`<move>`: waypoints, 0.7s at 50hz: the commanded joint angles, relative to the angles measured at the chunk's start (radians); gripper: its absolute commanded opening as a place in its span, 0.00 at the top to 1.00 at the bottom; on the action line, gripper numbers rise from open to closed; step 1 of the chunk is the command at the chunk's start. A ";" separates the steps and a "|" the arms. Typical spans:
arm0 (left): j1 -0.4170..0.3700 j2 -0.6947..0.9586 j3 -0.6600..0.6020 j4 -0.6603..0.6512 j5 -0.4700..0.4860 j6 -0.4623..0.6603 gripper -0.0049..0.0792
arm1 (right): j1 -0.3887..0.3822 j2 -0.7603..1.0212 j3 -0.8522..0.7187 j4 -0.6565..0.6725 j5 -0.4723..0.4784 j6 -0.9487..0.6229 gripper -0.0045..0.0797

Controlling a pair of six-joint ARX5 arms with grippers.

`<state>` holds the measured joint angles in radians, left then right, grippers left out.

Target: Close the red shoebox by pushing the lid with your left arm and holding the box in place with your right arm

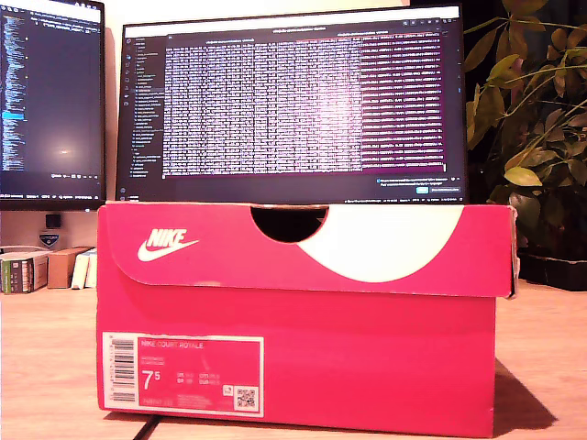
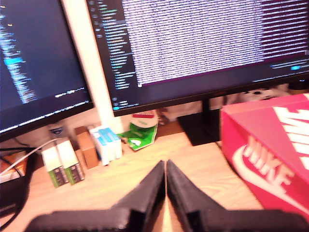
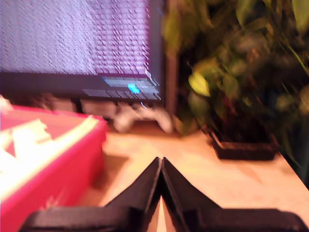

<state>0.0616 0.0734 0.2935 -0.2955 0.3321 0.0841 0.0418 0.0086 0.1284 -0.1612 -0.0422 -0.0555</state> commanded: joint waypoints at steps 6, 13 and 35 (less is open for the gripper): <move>0.001 -0.004 -0.064 0.038 -0.008 0.003 0.96 | 0.005 -0.006 -0.056 0.047 0.002 -0.008 0.96; 0.001 -0.004 -0.090 0.045 -0.022 0.017 0.96 | 0.005 -0.006 -0.091 0.046 0.001 -0.012 0.96; 0.001 -0.004 -0.197 0.095 -0.200 -0.037 0.96 | 0.005 -0.006 -0.124 0.031 0.053 -0.058 0.96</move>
<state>0.0616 0.0734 0.1402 -0.2176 0.1452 0.0769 0.0418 0.0082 0.0326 -0.1364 0.0101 -0.1078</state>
